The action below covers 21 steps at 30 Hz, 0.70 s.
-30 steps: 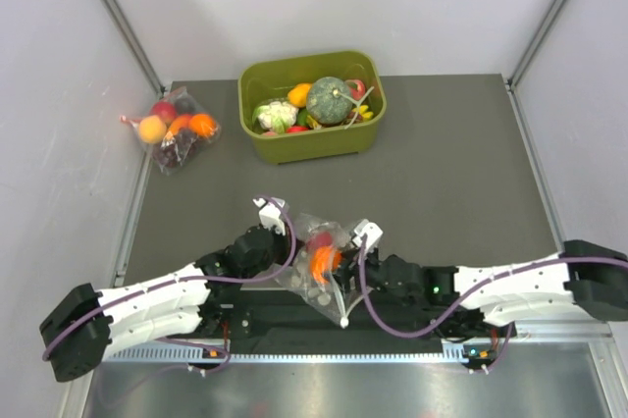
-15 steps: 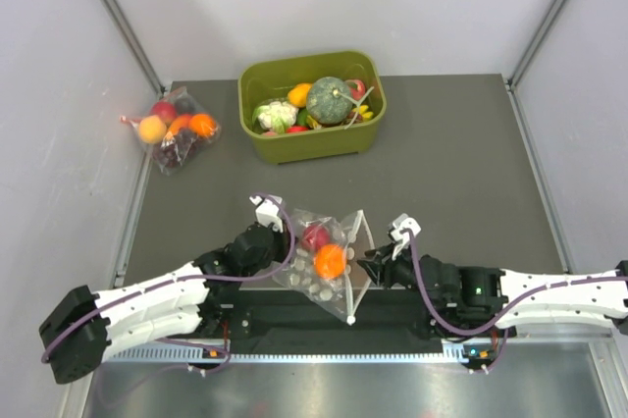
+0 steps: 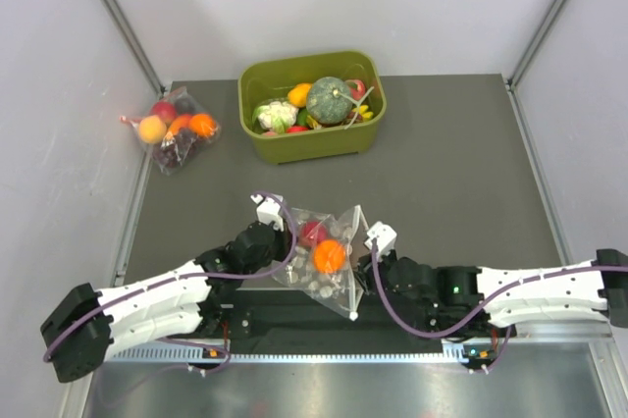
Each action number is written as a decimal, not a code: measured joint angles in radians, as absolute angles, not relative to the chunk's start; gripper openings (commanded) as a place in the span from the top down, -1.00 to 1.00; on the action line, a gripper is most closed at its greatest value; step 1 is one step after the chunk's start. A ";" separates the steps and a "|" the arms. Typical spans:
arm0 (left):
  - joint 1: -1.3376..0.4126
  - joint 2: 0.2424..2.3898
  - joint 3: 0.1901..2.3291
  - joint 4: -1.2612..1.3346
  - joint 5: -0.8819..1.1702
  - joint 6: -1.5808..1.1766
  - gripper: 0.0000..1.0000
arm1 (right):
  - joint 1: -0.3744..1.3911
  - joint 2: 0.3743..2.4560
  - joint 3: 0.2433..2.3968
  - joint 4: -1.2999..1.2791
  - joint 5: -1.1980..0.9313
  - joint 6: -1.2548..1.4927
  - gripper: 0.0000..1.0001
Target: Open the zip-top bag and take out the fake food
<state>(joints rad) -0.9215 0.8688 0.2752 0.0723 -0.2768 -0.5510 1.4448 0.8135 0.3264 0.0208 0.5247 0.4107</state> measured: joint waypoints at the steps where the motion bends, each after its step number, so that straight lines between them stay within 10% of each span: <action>1: -0.921 0.873 0.275 0.075 -0.274 -0.551 1.00 | 1.444 0.835 0.330 0.033 0.525 0.401 0.17; 21: -0.918 0.882 0.275 0.083 -0.236 -0.551 1.00 | 1.399 1.071 0.446 0.213 0.397 0.265 -0.07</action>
